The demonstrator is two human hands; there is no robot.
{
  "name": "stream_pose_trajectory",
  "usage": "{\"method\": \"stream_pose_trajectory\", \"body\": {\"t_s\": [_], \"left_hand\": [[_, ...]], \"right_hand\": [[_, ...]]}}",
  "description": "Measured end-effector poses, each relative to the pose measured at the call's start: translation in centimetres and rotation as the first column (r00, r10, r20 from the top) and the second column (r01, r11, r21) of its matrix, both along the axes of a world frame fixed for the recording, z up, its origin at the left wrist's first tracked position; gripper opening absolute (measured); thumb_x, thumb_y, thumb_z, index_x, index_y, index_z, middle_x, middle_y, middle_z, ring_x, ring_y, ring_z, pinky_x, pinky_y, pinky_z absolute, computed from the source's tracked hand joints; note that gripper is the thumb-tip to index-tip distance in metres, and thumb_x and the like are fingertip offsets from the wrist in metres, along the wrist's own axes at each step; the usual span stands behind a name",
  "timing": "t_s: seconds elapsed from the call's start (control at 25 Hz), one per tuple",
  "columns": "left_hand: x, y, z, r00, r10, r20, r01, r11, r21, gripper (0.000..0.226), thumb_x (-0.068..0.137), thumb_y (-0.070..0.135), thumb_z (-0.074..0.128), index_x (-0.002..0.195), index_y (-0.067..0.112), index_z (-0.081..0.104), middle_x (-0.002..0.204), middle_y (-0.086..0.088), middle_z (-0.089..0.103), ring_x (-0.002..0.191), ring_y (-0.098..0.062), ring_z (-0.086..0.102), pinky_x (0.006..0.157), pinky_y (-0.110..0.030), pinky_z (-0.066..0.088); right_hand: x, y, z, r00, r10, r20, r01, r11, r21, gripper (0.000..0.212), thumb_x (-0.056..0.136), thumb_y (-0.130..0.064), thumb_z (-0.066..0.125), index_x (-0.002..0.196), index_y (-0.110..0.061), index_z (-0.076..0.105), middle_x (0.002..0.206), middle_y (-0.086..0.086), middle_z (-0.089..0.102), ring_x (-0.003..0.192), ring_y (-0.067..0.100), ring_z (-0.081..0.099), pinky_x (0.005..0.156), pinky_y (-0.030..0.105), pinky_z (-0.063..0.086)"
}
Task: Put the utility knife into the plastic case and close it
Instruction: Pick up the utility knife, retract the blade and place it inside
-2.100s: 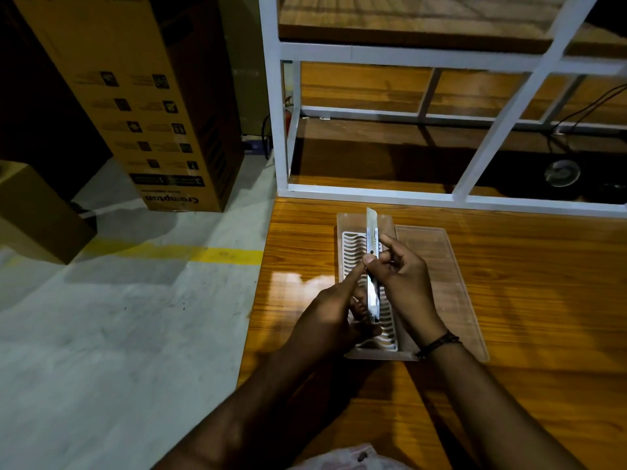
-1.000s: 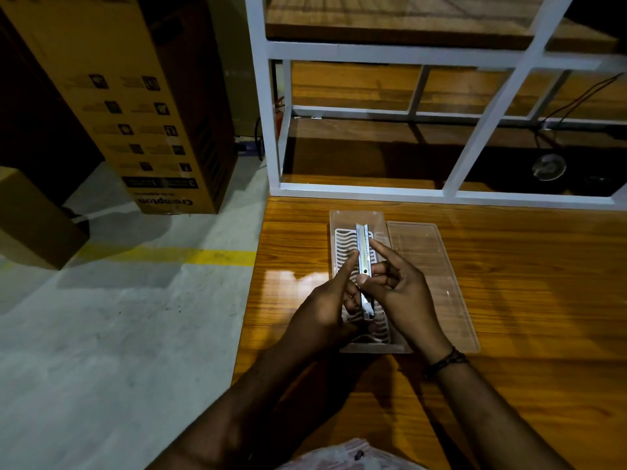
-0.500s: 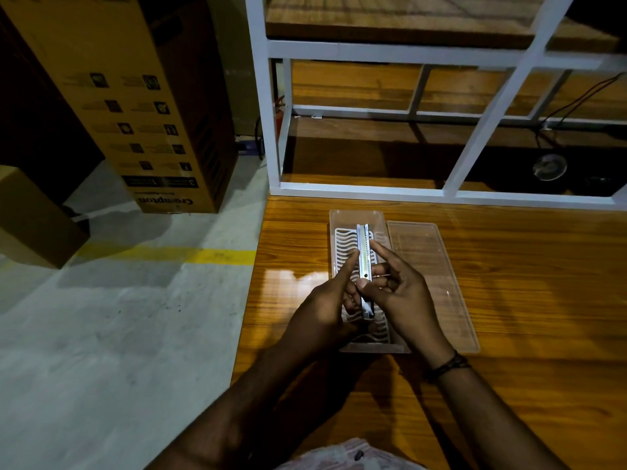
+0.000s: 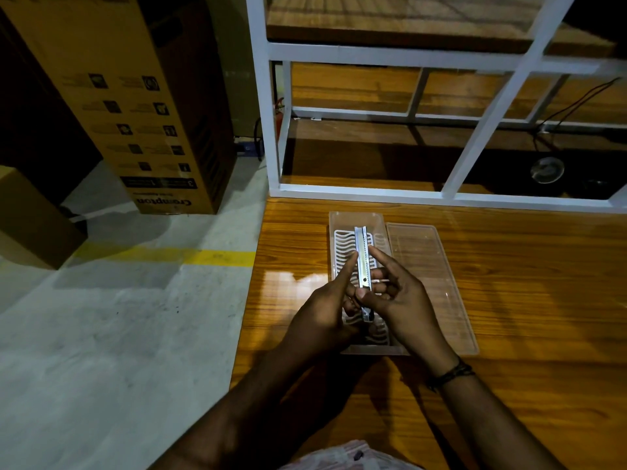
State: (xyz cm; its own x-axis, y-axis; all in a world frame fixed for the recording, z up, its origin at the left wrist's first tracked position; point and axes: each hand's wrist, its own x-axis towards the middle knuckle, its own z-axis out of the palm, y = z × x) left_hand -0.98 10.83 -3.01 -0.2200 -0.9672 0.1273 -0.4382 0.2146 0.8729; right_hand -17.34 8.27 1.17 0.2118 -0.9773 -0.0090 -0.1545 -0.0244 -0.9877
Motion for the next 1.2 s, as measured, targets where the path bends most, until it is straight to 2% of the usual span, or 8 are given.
{"method": "stream_pose_trajectory", "body": {"t_s": [0.12,0.16,0.28,0.4,0.56,0.76,0.88,1.2], "left_hand": [[0.0,0.0,-0.1,1.000,0.011,-0.004,-0.011,1.000,0.013,0.118,0.078,0.014,0.086,0.162,0.044,0.007,0.104,0.008,0.064,0.089,-0.006,0.063,0.077,-0.015,0.052],[0.1,0.0,-0.1,1.000,0.017,-0.007,-0.016,1.000,0.014,0.118,0.078,0.013,0.085,0.161,0.044,0.008,0.100,0.008,0.063,0.087,-0.008,0.063,0.075,-0.015,0.051],[0.2,-0.1,-0.1,1.000,0.018,-0.007,-0.018,1.000,0.006,0.113,0.079,0.013,0.084,0.164,0.038,0.013,0.093,0.013,0.060,0.083,-0.006,0.062,0.074,-0.020,0.054],[0.1,0.0,0.1,1.000,0.004,-0.002,-0.004,1.000,-0.008,0.112,0.079,0.015,0.083,0.164,0.037,0.014,0.095,0.013,0.061,0.082,-0.002,0.061,0.076,-0.026,0.055],[0.2,-0.1,0.0,1.000,-0.008,0.001,0.008,1.000,-0.013,0.113,0.079,0.013,0.084,0.164,0.037,0.013,0.096,0.009,0.062,0.081,-0.001,0.060,0.073,-0.017,0.052],[0.0,-0.1,-0.1,0.999,0.009,0.036,-0.007,0.999,-0.046,0.112,0.079,0.015,0.085,0.165,0.032,0.015,0.095,0.010,0.061,0.079,-0.003,0.058,0.074,-0.025,0.053],[-0.1,0.0,-0.1,0.998,0.021,0.051,-0.017,0.998,-0.065,0.113,0.078,0.016,0.086,0.165,0.032,0.015,0.095,0.010,0.060,0.079,0.002,0.055,0.073,-0.020,0.050],[-0.2,0.2,0.4,0.998,0.025,0.049,-0.022,0.999,-0.045,0.111,0.079,0.017,0.085,0.165,0.033,0.016,0.096,0.005,0.063,0.078,-0.005,0.056,0.076,-0.027,0.054]], "right_hand": [[-0.3,0.2,0.1,1.000,0.004,0.003,-0.004,1.000,0.010,0.063,0.085,0.002,0.072,0.135,-0.034,0.057,0.101,-0.003,0.068,0.090,0.007,0.071,0.075,0.024,0.059],[-0.3,0.2,0.1,1.000,0.002,0.011,-0.002,1.000,0.017,0.060,0.086,0.003,0.071,0.129,-0.038,0.059,0.097,-0.005,0.070,0.089,0.009,0.072,0.075,0.023,0.058],[-0.5,0.5,0.2,1.000,0.002,0.022,-0.003,1.000,0.031,0.055,0.087,0.007,0.068,0.121,-0.035,0.061,0.084,-0.007,0.068,0.076,0.000,0.070,0.070,0.016,0.054],[-0.5,0.6,0.4,1.000,-0.006,0.015,0.006,0.999,0.038,0.052,0.087,0.006,0.068,0.123,-0.030,0.061,0.086,-0.004,0.065,0.072,-0.004,0.068,0.069,0.016,0.054],[-0.3,0.8,0.6,1.000,-0.027,0.004,0.027,0.999,0.040,0.051,0.086,0.006,0.069,0.123,-0.029,0.062,0.086,-0.003,0.064,0.072,-0.005,0.068,0.069,0.015,0.054],[-0.2,0.7,1.0,0.999,-0.030,-0.011,0.030,0.999,0.041,0.052,0.084,0.011,0.069,0.126,-0.019,0.061,0.084,0.002,0.060,0.065,-0.008,0.064,0.065,0.011,0.052],[-0.3,0.8,1.2,0.999,-0.029,-0.018,0.030,0.999,0.044,0.053,0.084,0.012,0.068,0.125,-0.021,0.059,0.084,0.002,0.060,0.065,-0.008,0.065,0.065,0.011,0.052],[-0.1,0.4,0.8,0.997,-0.077,0.004,0.077,0.996,0.040,0.044,0.086,0.003,0.071,0.112,-0.033,0.067,0.071,-0.008,0.069,0.067,-0.001,0.067,0.066,0.014,0.053]]}}
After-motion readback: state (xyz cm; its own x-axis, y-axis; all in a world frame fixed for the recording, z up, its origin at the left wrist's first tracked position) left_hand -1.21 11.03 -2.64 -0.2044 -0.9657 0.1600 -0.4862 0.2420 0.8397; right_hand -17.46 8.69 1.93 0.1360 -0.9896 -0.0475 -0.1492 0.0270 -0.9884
